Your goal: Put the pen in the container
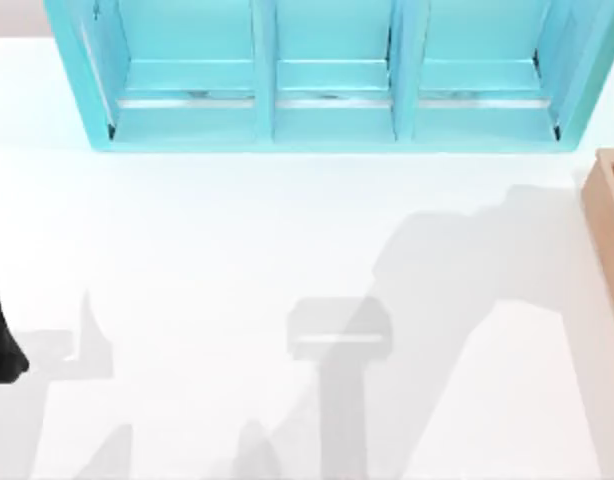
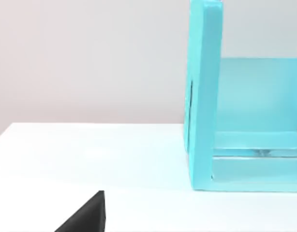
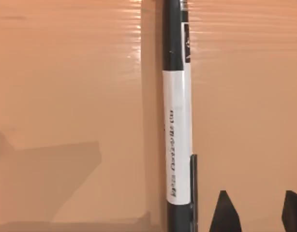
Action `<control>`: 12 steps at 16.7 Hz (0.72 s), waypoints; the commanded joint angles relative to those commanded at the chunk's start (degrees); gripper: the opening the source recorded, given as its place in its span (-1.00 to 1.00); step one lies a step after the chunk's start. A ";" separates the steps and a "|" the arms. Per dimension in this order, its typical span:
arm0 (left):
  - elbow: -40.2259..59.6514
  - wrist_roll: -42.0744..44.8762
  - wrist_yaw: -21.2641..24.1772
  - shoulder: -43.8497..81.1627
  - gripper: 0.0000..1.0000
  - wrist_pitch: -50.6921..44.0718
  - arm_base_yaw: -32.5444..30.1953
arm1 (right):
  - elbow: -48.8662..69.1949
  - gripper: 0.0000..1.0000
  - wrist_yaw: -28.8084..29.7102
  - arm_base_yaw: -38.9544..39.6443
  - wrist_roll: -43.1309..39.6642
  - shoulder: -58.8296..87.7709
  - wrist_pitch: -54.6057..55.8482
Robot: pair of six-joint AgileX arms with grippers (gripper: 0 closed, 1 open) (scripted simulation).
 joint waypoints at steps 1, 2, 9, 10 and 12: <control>0.00 0.00 0.00 0.00 1.00 0.00 0.00 | 0.00 0.06 0.00 0.00 0.00 0.00 0.00; 0.00 0.00 0.00 0.00 1.00 0.00 0.00 | 0.00 0.21 0.00 0.00 0.00 0.00 0.00; 0.00 0.00 0.00 0.00 1.00 0.00 0.00 | 0.00 1.00 0.00 0.00 0.00 0.00 0.00; 0.00 0.00 0.00 0.00 1.00 0.00 0.00 | 0.00 1.00 0.00 0.00 0.00 0.00 0.00; 0.00 0.00 0.00 0.00 1.00 0.00 0.00 | 0.00 1.00 0.00 0.00 0.00 0.00 0.00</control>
